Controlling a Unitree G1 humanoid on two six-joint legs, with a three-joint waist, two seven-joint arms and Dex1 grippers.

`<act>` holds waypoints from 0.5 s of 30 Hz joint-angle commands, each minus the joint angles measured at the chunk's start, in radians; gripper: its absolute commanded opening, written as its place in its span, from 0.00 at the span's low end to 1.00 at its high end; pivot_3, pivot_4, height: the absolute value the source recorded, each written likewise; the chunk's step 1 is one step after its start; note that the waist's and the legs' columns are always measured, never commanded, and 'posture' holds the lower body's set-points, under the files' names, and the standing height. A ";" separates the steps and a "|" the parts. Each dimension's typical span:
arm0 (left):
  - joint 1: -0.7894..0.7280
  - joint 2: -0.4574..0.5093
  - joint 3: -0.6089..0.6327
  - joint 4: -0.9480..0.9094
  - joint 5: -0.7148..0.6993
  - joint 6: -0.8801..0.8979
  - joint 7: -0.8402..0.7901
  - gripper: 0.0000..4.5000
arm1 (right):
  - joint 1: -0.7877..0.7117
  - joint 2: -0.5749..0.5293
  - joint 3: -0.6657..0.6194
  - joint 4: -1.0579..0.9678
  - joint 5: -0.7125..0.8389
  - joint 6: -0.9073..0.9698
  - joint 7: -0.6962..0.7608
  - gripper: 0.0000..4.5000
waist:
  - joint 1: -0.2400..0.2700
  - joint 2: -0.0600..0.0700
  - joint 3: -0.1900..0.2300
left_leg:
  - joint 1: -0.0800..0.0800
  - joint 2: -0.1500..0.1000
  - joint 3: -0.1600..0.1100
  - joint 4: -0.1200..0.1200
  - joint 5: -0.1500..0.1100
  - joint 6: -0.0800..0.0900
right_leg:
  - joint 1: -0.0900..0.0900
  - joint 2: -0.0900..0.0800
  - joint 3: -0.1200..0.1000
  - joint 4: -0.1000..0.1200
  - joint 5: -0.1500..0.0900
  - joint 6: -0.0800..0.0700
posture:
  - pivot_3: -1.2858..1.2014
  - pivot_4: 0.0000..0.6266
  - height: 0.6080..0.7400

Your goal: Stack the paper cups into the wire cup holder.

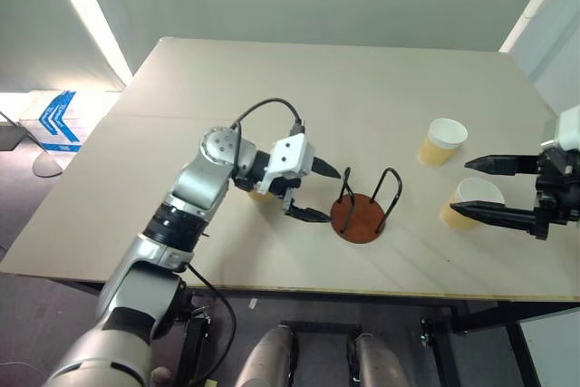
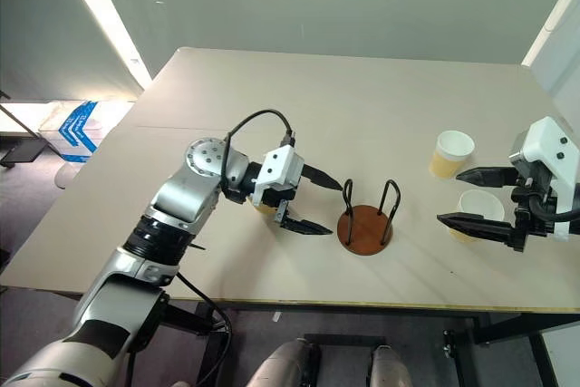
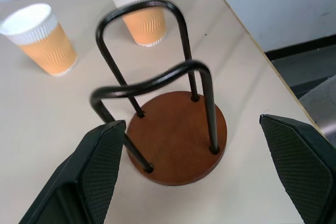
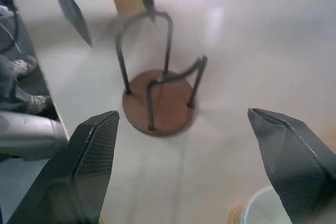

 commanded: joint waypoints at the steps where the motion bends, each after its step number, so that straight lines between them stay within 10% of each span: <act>1: 0.003 0.024 0.055 -0.082 -0.049 0.053 0.021 0.99 | -0.034 0.007 0.006 0.004 -0.021 -0.036 -0.032 0.92 | -0.003 0.000 0.000 | 0.000 0.000 0.000 0.000 0.000 0.000 | 0.000 0.000 0.000 0.000 0.000 0.000 | 0.52 0.24 1.00; 15: 0.021 0.096 0.194 -0.175 -0.158 0.244 0.168 0.99 | -0.304 -0.014 0.313 0.280 -0.283 -0.182 -0.075 0.92 | -0.015 0.000 0.000 | 0.002 0.000 0.000 0.001 0.001 0.000 | 0.000 0.000 0.000 0.001 0.004 -0.001 | 0.52 0.24 1.00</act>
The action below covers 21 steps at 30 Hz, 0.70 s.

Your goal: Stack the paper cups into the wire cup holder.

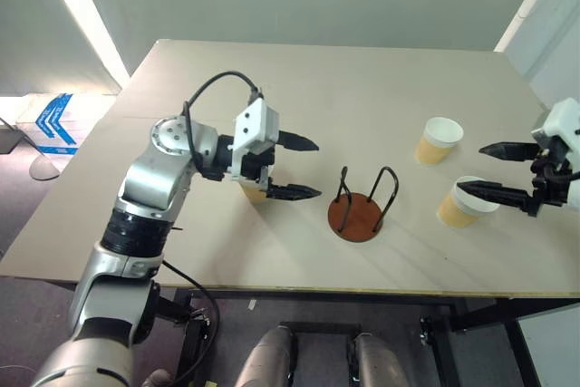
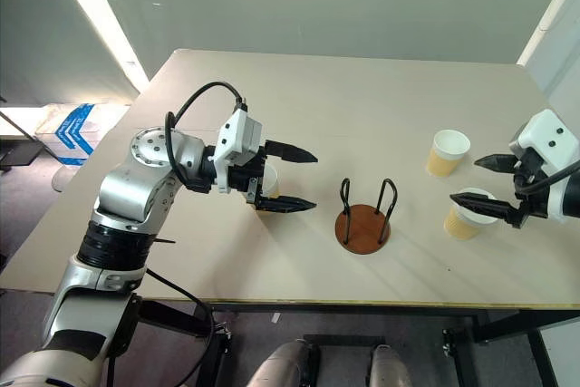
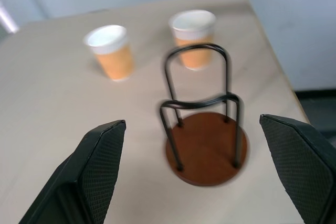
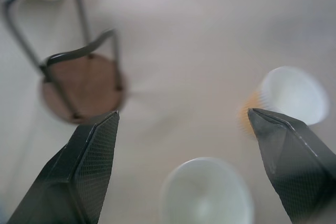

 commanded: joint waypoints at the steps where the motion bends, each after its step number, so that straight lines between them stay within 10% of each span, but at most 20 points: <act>1: -0.024 0.003 0.036 -0.026 -0.025 0.021 0.034 0.99 | -0.116 -0.013 0.092 0.083 -0.087 -0.070 0.015 0.92 | -0.002 0.000 0.000 | 0.000 0.000 0.000 -0.001 0.000 0.000 | 0.000 0.000 0.000 -0.001 0.001 0.000 | 0.52 0.24 1.00; 21: -0.031 -0.002 0.015 -0.013 -0.039 0.031 0.076 0.99 | 0.110 -0.119 0.065 0.003 -0.163 -0.087 0.208 0.92 | 0.003 0.000 0.000 | -0.001 0.000 -0.001 -0.002 0.001 -0.011 | -0.001 0.000 -0.002 0.000 -0.005 -0.002 | 0.52 0.24 1.00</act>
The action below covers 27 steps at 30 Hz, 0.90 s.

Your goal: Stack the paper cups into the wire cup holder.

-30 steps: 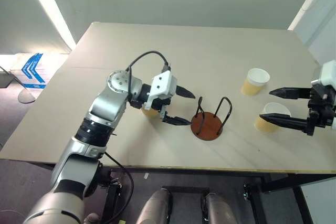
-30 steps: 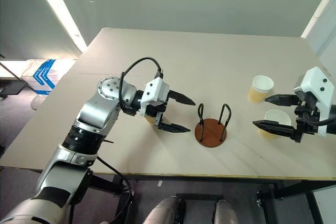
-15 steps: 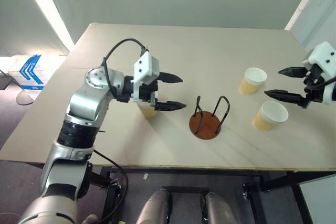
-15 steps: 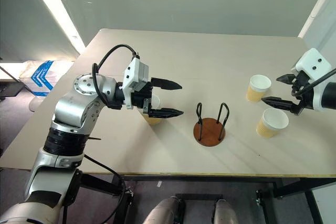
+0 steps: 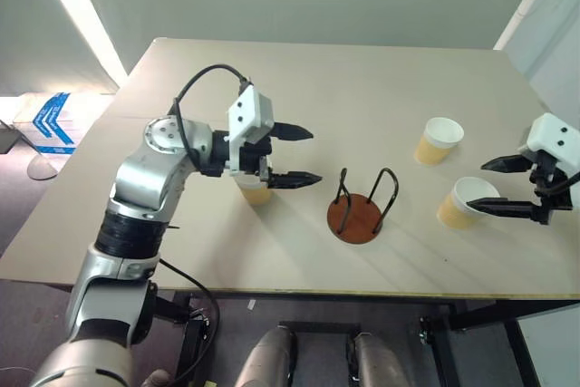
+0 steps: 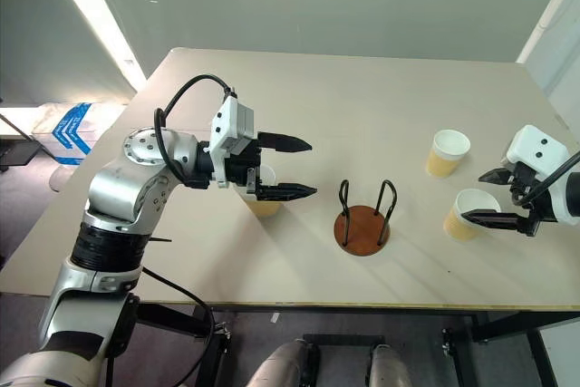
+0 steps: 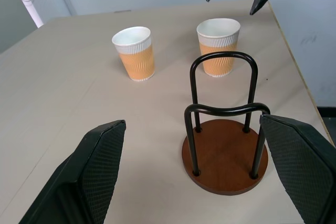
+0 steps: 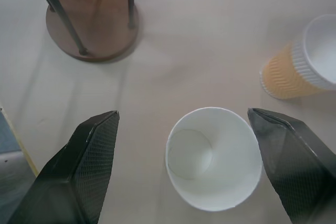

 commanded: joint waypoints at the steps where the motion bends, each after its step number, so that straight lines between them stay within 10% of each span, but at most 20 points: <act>1: -0.030 -0.005 0.004 0.003 -0.003 -0.021 -0.004 0.99 | 0.016 -0.018 0.020 -0.021 -0.046 -0.045 0.002 0.92 | -0.001 0.000 0.000 | 0.000 0.000 0.000 0.000 0.000 0.000 | 0.000 0.000 0.000 0.000 0.000 0.000 | 0.52 0.24 1.00; 15: -0.011 -0.001 0.014 -0.016 -0.009 -0.021 0.007 0.99 | -0.067 0.028 0.235 0.088 -0.201 -0.185 0.038 0.92 | -0.004 0.000 0.000 | 0.001 0.000 0.000 0.001 -0.004 0.008 | 0.000 0.000 0.000 0.000 0.004 0.005 | 0.52 0.24 1.00; 27: 0.017 0.020 0.025 -0.019 -0.019 -0.020 -0.001 1.00 | -0.146 0.066 0.285 0.144 -0.263 -0.231 0.086 0.10 | -0.003 0.000 0.000 | 0.001 0.000 0.000 0.001 -0.003 0.008 | 0.000 0.000 0.000 0.000 0.004 0.004 | 0.52 0.24 1.00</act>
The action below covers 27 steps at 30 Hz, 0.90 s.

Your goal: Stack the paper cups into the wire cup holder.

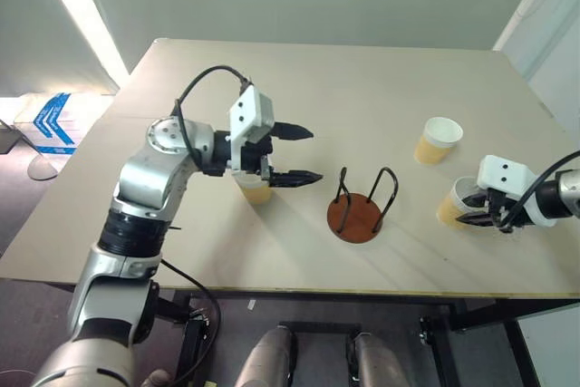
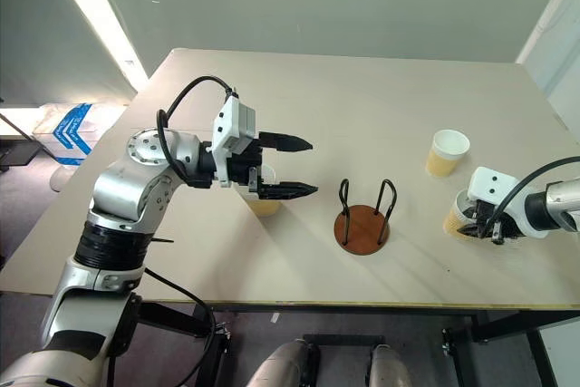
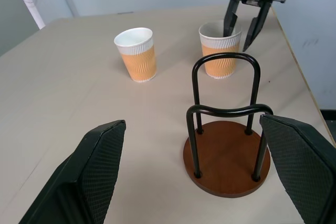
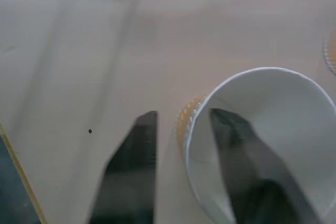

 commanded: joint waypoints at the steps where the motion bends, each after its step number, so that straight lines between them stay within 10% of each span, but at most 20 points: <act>1: 0.010 0.025 0.030 -0.020 -0.023 -0.005 -0.021 1.00 | -0.024 -0.018 -0.032 -0.018 -0.005 -0.014 0.021 0.01 | -0.001 0.000 0.000 | 0.000 0.000 0.000 0.000 0.000 0.000 | 0.000 0.000 0.000 0.000 0.000 0.000 | 0.52 0.24 1.00; 12: 0.030 0.078 0.059 -0.022 -0.097 0.010 -0.106 1.00 | -0.269 -0.095 -0.183 -0.302 0.245 0.199 0.094 0.01 | -0.005 0.001 0.000 | 0.000 0.000 -0.001 -0.001 -0.001 -0.001 | -0.001 0.000 0.000 0.000 -0.005 -0.010 | 0.52 0.24 1.00; 27: -0.004 0.044 0.014 0.018 -0.063 -0.031 -0.120 1.00 | -0.633 0.102 0.177 -0.346 0.158 0.179 0.158 0.01 | -0.007 -0.001 0.000 | -0.001 0.000 -0.004 -0.002 0.006 -0.009 | -0.002 0.001 -0.002 0.001 -0.006 -0.014 | 0.52 0.24 1.00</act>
